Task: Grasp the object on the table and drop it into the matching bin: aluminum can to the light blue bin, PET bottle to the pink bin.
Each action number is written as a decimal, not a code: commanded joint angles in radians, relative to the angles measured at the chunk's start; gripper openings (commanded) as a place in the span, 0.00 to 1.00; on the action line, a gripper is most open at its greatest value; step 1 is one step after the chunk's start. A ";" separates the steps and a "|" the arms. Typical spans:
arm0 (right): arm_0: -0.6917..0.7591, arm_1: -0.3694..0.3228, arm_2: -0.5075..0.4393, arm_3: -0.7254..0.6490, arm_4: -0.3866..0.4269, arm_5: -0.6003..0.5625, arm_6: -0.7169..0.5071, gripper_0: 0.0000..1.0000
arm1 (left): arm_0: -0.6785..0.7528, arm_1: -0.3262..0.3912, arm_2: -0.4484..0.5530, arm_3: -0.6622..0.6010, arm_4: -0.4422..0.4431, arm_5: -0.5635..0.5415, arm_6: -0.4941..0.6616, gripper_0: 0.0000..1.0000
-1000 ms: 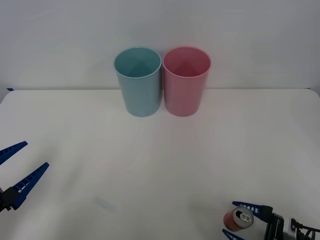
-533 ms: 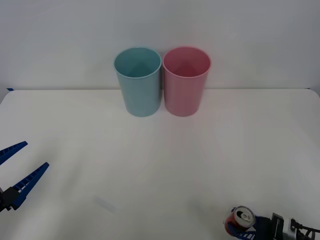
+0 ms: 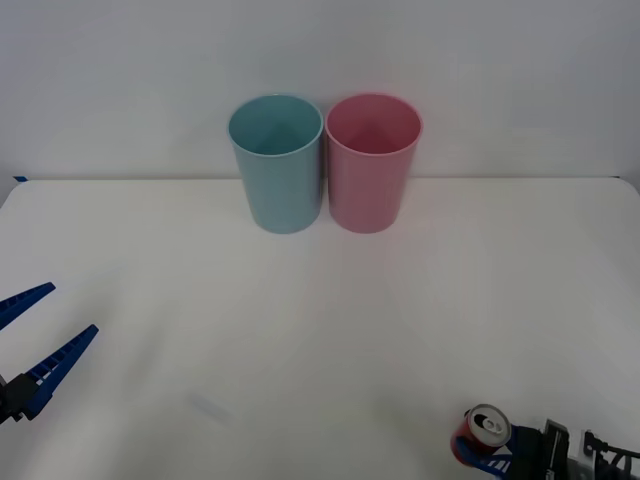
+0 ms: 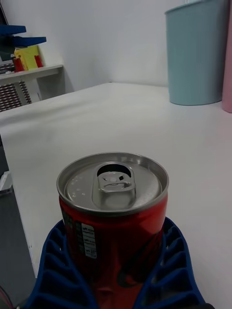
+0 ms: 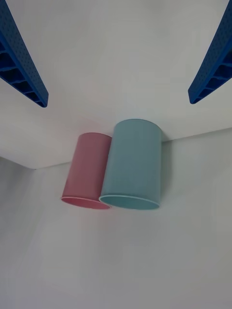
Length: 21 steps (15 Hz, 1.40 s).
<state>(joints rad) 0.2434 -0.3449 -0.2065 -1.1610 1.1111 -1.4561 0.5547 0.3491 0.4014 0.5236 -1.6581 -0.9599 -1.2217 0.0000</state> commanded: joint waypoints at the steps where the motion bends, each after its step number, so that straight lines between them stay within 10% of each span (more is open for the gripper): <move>1: 0.001 -0.005 -0.004 -0.035 -0.007 0.000 -0.013 0.00 | 0.000 0.000 0.000 0.000 0.000 0.000 0.000 1.00; 21: 0.042 -0.019 0.033 -0.594 -0.102 0.333 -0.475 0.00 | 0.000 0.000 0.000 0.000 0.000 0.000 0.000 1.00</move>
<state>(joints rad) 0.2857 -0.3627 -0.1746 -1.7354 1.0156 -1.1292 0.1020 0.3491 0.4014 0.5236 -1.6581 -0.9599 -1.2217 0.0000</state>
